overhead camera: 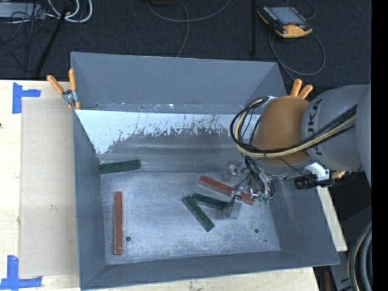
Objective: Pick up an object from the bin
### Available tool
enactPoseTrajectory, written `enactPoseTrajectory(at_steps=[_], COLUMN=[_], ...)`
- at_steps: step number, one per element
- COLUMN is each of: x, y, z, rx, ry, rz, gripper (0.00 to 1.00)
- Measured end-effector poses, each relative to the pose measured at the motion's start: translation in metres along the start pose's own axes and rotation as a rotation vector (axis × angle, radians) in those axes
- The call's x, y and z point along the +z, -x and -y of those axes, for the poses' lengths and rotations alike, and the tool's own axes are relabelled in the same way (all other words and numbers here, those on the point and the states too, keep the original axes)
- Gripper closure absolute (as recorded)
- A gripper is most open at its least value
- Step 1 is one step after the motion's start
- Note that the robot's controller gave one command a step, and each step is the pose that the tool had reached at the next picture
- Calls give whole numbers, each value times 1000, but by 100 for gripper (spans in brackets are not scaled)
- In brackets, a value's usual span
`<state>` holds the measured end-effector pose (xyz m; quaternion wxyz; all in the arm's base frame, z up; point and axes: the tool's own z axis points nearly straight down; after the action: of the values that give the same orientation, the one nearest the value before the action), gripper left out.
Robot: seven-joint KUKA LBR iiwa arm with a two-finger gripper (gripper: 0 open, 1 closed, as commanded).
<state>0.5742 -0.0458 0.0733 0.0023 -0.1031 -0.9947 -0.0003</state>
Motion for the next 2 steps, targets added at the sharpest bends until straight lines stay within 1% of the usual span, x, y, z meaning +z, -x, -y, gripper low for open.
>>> enactPoseTrajectory(at_steps=[1, 2], x=[-4, -57], y=[3, 11], z=[0, -10], rx=[0, -316], ry=[1, -1], rz=[8, 11], gripper=[100, 100])
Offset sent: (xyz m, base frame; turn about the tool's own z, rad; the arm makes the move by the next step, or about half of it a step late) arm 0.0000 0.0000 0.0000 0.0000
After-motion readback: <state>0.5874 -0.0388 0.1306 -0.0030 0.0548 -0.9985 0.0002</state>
